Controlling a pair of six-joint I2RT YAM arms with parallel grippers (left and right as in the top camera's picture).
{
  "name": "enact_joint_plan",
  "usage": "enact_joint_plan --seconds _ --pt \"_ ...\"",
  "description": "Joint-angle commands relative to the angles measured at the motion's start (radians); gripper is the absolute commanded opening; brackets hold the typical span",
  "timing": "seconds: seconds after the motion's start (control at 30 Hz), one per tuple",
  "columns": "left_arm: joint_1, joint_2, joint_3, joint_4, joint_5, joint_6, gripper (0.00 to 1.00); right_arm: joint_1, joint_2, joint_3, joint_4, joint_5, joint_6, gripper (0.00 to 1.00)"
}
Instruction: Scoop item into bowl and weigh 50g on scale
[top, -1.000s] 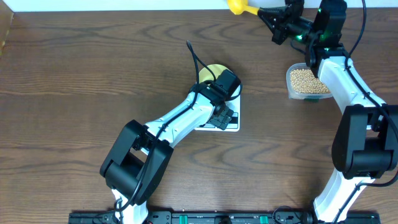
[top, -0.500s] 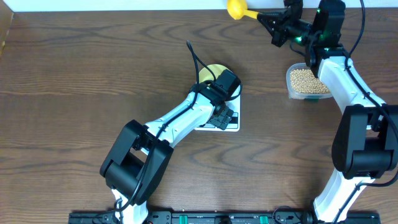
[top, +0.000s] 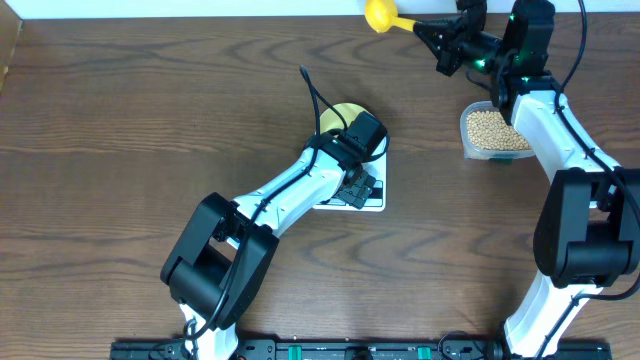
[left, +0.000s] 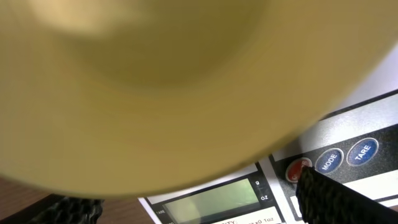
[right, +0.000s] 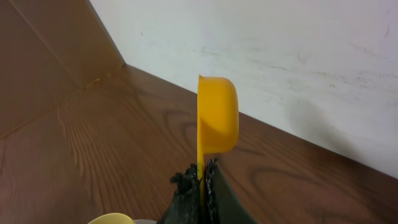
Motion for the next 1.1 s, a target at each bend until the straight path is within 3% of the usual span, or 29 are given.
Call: enact_joint_plan --seconds 0.0,1.07 --pt "-0.003 0.014 0.019 0.003 -0.012 -0.012 0.99 -0.006 0.003 0.021 0.0 0.001 -0.013 0.01" --pt "-0.003 0.06 0.019 -0.013 -0.008 -0.013 1.0 -0.006 0.003 0.021 0.009 0.001 -0.013 0.01"
